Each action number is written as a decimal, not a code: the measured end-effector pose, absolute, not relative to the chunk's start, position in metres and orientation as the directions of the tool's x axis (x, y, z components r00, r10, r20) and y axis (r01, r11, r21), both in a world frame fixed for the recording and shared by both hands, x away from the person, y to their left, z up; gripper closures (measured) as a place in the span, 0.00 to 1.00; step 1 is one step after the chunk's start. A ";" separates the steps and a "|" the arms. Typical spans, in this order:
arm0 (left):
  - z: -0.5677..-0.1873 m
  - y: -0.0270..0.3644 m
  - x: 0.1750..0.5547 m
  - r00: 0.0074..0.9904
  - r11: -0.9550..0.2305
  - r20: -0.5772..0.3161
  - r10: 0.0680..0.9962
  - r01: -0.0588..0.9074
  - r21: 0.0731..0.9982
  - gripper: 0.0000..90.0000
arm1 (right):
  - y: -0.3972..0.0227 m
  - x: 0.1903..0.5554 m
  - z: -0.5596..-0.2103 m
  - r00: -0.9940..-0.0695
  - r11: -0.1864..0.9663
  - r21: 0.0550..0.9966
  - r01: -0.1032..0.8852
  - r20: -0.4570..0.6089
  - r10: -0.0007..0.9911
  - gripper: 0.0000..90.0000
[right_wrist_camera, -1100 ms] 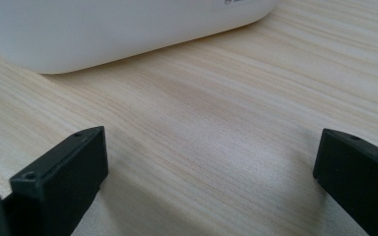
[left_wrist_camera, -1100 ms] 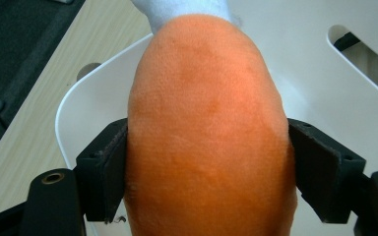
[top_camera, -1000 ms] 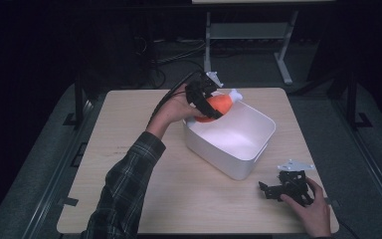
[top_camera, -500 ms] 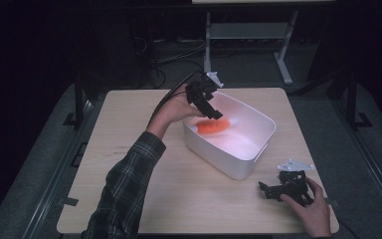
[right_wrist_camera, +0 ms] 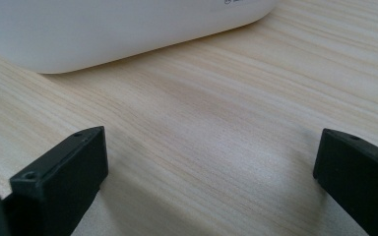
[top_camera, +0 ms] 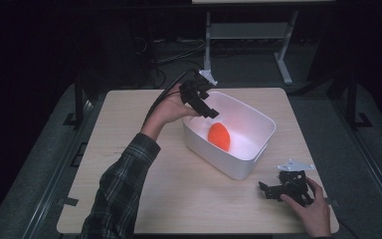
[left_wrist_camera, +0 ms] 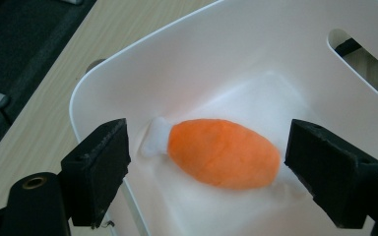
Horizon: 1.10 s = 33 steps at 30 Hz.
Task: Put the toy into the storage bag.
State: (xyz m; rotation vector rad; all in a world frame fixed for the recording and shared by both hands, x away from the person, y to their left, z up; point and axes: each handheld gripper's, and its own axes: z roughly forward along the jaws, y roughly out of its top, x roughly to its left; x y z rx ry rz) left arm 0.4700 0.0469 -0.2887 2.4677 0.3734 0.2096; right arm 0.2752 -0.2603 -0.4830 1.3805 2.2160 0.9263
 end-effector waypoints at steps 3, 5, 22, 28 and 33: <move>-0.287 0.053 0.467 0.946 -0.764 0.062 0.318 0.217 0.607 0.18 | -0.260 0.275 -0.483 -0.453 0.306 0.698 0.648 0.031 0.891 0.00; -0.286 0.061 0.464 0.944 -0.761 0.060 0.325 0.224 0.608 0.18 | -0.260 0.275 -0.483 -0.453 0.305 0.698 0.648 0.031 0.891 0.00; -0.293 0.097 0.446 0.925 -0.750 0.074 0.373 0.253 0.611 0.19 | -0.260 0.275 -0.483 -0.453 0.307 0.698 0.647 0.029 0.891 0.00; -0.295 0.111 0.439 0.918 -0.743 0.071 0.390 0.268 0.613 0.19 | -0.261 0.275 -0.483 -0.454 0.307 0.698 0.647 0.029 0.891 0.00; -0.297 0.126 0.432 0.912 -0.729 0.074 0.403 0.272 0.628 0.19 | -0.260 0.275 -0.483 -0.453 0.307 0.698 0.647 0.029 0.891 0.00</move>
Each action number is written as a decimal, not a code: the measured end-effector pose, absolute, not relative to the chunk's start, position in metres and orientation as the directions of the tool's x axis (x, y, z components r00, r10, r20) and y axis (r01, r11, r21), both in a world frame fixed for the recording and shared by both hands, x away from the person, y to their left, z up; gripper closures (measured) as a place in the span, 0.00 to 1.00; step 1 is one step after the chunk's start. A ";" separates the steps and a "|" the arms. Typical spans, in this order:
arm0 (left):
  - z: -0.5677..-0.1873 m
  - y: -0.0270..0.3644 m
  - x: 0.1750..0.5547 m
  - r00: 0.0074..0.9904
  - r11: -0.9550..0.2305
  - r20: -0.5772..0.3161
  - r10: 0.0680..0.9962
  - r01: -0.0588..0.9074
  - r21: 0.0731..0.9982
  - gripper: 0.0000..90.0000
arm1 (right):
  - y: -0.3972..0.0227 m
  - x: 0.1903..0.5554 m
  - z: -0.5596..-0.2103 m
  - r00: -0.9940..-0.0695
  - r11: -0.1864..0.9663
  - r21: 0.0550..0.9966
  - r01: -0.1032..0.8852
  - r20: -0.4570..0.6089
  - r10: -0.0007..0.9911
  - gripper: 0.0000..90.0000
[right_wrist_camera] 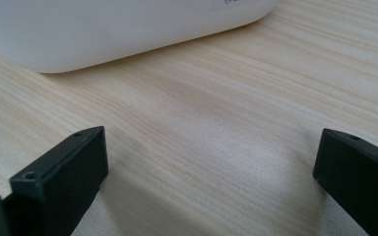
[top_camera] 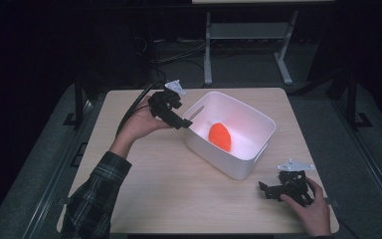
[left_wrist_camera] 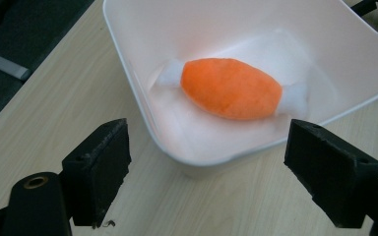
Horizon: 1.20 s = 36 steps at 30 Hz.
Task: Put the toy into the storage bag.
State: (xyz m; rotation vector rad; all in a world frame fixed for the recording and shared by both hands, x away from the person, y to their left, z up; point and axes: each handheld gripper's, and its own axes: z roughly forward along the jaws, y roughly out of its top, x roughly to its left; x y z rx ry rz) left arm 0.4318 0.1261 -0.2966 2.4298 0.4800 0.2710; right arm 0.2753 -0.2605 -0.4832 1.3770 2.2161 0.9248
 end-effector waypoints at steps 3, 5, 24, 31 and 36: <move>-0.298 0.136 0.427 0.906 -0.717 0.069 0.417 0.281 0.638 0.19 | -0.261 0.276 -0.483 -0.455 0.309 0.699 0.645 0.027 0.890 0.00; -0.300 0.143 0.424 0.904 -0.712 0.066 0.423 0.287 0.641 0.19 | -0.260 0.275 -0.483 -0.454 0.307 0.698 0.647 0.029 0.891 0.00; -0.330 0.186 0.385 0.866 -0.668 0.068 0.496 0.330 0.667 0.19 | -0.260 0.275 -0.483 -0.453 0.306 0.699 0.647 0.030 0.891 0.00; -0.340 0.195 0.369 0.851 -0.686 0.105 0.515 0.336 0.645 0.19 | -0.260 0.275 -0.483 -0.453 0.305 0.699 0.647 0.030 0.891 0.00; -0.336 0.195 0.357 0.840 -0.687 0.123 0.529 0.339 0.643 0.19 | -0.260 0.275 -0.483 -0.453 0.307 0.698 0.647 0.028 0.891 0.00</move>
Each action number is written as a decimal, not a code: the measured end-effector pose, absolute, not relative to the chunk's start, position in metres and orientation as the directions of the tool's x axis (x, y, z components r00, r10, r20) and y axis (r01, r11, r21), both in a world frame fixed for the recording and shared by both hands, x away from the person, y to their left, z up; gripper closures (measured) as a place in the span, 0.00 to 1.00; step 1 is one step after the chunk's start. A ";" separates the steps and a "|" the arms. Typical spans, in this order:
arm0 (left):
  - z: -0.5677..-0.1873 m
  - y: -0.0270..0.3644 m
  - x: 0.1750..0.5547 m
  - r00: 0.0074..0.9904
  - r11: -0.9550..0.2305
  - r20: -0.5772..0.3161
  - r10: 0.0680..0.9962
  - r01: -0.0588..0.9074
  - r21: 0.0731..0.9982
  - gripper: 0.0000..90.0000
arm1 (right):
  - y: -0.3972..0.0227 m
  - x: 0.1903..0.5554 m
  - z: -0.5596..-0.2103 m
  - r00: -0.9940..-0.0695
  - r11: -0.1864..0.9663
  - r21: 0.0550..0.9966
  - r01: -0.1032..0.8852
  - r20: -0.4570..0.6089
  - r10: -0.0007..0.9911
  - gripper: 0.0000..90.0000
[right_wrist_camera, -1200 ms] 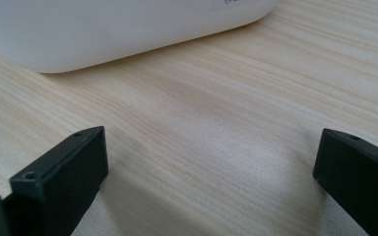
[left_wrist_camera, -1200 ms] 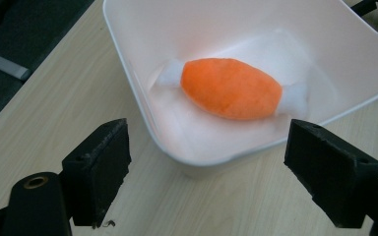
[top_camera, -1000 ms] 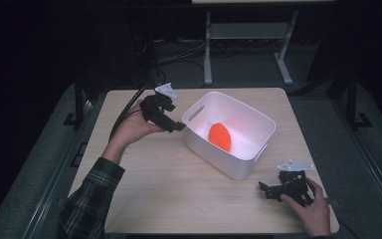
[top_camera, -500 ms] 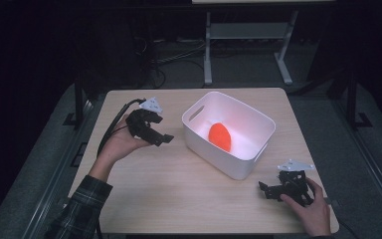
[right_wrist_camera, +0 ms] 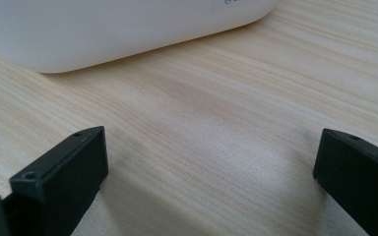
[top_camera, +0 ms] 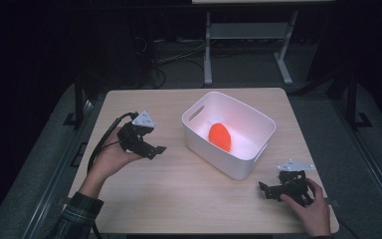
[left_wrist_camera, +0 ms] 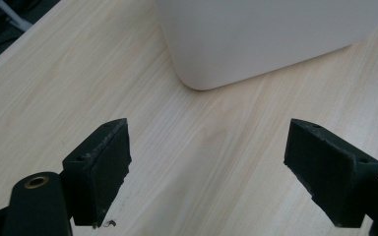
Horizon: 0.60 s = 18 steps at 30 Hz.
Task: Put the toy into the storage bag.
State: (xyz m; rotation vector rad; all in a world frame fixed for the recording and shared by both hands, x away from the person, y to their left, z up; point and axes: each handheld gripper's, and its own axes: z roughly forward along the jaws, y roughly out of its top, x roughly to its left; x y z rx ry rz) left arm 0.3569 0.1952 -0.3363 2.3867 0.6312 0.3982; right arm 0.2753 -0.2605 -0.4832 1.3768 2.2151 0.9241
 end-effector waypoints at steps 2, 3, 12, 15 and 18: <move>-0.335 0.196 0.354 0.838 -0.688 0.129 0.531 0.336 0.643 0.19 | -0.260 0.275 -0.483 -0.452 0.307 0.699 0.646 0.027 0.891 0.00; -0.335 0.196 0.353 0.836 -0.683 0.129 0.534 0.336 0.649 0.19 | -0.260 0.275 -0.483 -0.453 0.307 0.699 0.646 0.027 0.891 0.00; -0.362 0.213 0.338 0.822 -0.614 0.081 0.564 0.352 0.706 0.21 | -0.260 0.275 -0.483 -0.454 0.307 0.698 0.647 0.029 0.891 0.00; -0.372 0.218 0.332 0.815 -0.605 0.073 0.575 0.363 0.709 0.20 | -0.260 0.275 -0.483 -0.453 0.306 0.699 0.647 0.030 0.891 0.00; -0.383 0.222 0.324 0.808 -0.597 0.066 0.586 0.375 0.709 0.19 | -0.260 0.275 -0.483 -0.453 0.305 0.698 0.647 0.030 0.891 0.00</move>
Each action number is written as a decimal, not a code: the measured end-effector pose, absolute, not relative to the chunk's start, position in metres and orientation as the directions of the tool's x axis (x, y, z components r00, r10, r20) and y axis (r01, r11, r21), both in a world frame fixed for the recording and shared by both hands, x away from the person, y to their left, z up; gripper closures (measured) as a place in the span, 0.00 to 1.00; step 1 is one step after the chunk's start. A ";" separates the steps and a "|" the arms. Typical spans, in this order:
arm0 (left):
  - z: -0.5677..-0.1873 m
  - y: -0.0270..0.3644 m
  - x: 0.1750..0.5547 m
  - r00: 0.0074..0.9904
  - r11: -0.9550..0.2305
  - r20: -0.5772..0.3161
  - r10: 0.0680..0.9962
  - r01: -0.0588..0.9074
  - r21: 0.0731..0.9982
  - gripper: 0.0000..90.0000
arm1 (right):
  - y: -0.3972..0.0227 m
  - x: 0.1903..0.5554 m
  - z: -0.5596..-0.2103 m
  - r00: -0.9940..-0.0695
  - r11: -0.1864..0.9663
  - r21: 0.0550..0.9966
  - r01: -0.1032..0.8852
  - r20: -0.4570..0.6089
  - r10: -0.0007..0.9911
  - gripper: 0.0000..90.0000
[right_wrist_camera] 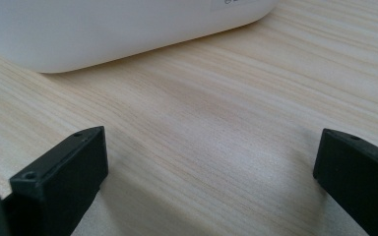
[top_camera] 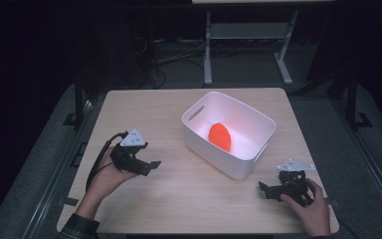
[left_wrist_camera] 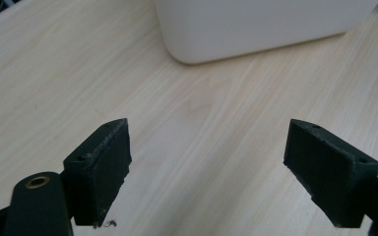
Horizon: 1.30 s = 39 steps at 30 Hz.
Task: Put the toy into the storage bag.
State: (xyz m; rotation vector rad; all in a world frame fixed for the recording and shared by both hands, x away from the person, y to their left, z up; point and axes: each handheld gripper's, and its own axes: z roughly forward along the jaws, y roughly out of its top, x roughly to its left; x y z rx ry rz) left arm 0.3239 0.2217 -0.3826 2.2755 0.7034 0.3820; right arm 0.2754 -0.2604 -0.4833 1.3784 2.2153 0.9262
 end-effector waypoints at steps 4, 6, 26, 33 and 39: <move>-0.396 0.227 0.313 0.798 -0.583 0.059 0.600 0.385 0.715 0.17 | -0.260 0.275 -0.483 -0.453 0.305 0.699 0.647 0.030 0.891 0.00; -0.404 0.232 0.307 0.789 -0.573 0.060 0.612 0.390 0.721 0.17 | -0.260 0.275 -0.483 -0.453 0.305 0.699 0.647 0.030 0.891 0.00; -0.441 0.252 0.279 0.751 -0.541 0.063 0.657 0.412 0.733 0.16 | -0.260 0.275 -0.483 -0.453 0.305 0.699 0.647 0.030 0.891 0.00; -0.455 0.261 0.270 0.735 -0.531 0.046 0.677 0.444 0.722 0.15 | -0.260 0.275 -0.483 -0.453 0.306 0.699 0.647 0.030 0.891 0.00; -0.462 0.265 0.268 0.737 -0.535 0.037 0.674 0.454 0.713 0.15 | -0.260 0.275 -0.483 -0.453 0.306 0.699 0.647 0.030 0.891 0.00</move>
